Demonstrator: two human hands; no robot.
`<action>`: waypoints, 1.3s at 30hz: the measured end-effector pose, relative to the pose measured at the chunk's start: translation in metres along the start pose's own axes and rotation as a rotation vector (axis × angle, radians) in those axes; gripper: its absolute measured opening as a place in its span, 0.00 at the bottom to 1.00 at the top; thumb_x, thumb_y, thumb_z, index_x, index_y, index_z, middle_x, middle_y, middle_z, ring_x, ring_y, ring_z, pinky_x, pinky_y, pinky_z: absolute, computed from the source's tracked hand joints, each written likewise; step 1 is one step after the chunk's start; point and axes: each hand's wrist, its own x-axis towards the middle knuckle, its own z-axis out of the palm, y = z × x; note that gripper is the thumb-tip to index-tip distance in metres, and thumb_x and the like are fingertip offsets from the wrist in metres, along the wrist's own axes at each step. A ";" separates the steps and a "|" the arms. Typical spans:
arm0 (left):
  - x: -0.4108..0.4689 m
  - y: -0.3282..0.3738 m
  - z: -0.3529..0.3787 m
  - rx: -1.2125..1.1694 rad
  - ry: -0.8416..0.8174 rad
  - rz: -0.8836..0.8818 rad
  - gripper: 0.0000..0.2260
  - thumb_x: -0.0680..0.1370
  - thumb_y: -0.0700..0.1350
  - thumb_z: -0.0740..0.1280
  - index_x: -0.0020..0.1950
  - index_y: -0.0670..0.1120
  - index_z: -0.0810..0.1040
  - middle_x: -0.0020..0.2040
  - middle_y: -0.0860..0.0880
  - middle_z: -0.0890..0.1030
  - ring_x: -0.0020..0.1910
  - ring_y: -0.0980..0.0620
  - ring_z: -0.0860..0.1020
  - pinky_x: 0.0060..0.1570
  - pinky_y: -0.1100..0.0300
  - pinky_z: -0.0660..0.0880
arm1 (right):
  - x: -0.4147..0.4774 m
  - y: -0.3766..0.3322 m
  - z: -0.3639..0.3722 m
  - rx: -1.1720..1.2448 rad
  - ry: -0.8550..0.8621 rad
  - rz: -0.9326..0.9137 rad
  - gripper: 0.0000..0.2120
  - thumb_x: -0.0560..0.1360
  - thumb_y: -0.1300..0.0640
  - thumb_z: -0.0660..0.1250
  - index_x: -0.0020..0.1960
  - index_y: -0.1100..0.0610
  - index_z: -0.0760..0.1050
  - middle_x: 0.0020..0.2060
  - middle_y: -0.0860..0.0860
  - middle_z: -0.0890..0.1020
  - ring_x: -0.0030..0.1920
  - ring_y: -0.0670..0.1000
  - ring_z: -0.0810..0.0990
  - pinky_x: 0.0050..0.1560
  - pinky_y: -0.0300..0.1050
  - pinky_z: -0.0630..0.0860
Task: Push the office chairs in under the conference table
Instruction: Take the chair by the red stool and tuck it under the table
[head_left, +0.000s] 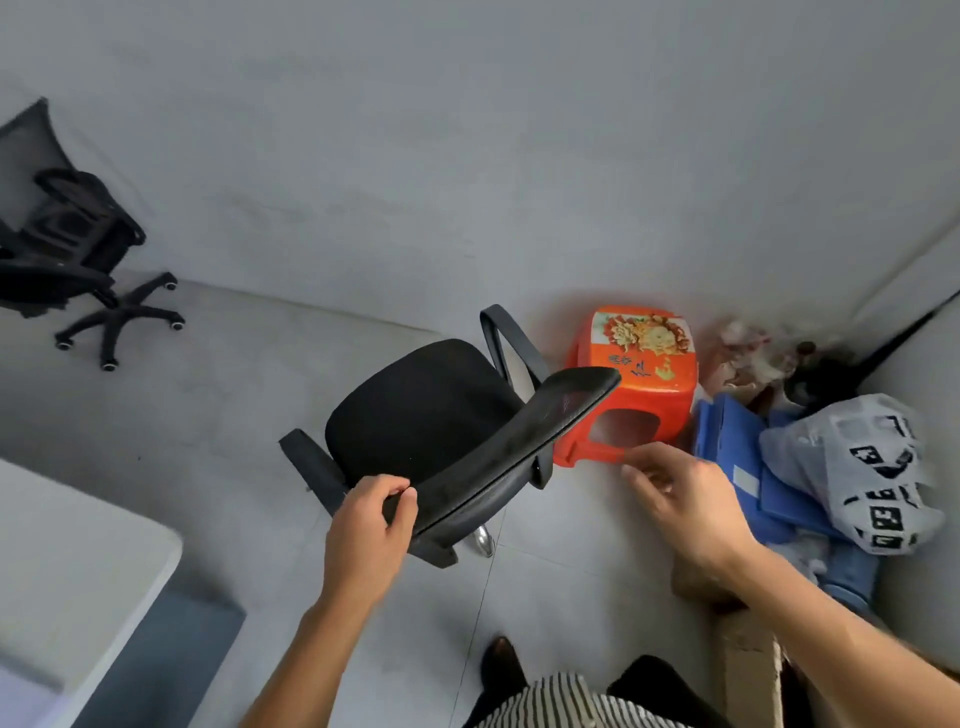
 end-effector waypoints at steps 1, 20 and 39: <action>0.008 -0.005 0.007 0.064 0.001 -0.039 0.08 0.77 0.47 0.65 0.52 0.46 0.79 0.49 0.50 0.80 0.47 0.52 0.77 0.42 0.60 0.76 | 0.018 -0.003 0.002 -0.027 0.001 -0.047 0.06 0.75 0.53 0.67 0.50 0.50 0.80 0.43 0.44 0.82 0.43 0.47 0.81 0.43 0.44 0.76; 0.026 0.029 0.107 0.363 0.232 -0.612 0.15 0.78 0.53 0.60 0.34 0.48 0.75 0.31 0.51 0.77 0.30 0.53 0.73 0.29 0.61 0.65 | 0.255 0.043 0.073 -0.390 -0.067 -0.864 0.18 0.77 0.52 0.56 0.33 0.54 0.78 0.31 0.48 0.81 0.33 0.53 0.78 0.37 0.47 0.68; 0.187 -0.053 0.023 0.318 0.326 -0.704 0.15 0.78 0.51 0.60 0.31 0.49 0.67 0.28 0.52 0.73 0.25 0.54 0.67 0.27 0.67 0.57 | 0.384 -0.090 0.171 -0.409 -0.078 -0.882 0.19 0.74 0.51 0.54 0.32 0.53 0.78 0.28 0.48 0.80 0.30 0.51 0.76 0.36 0.40 0.66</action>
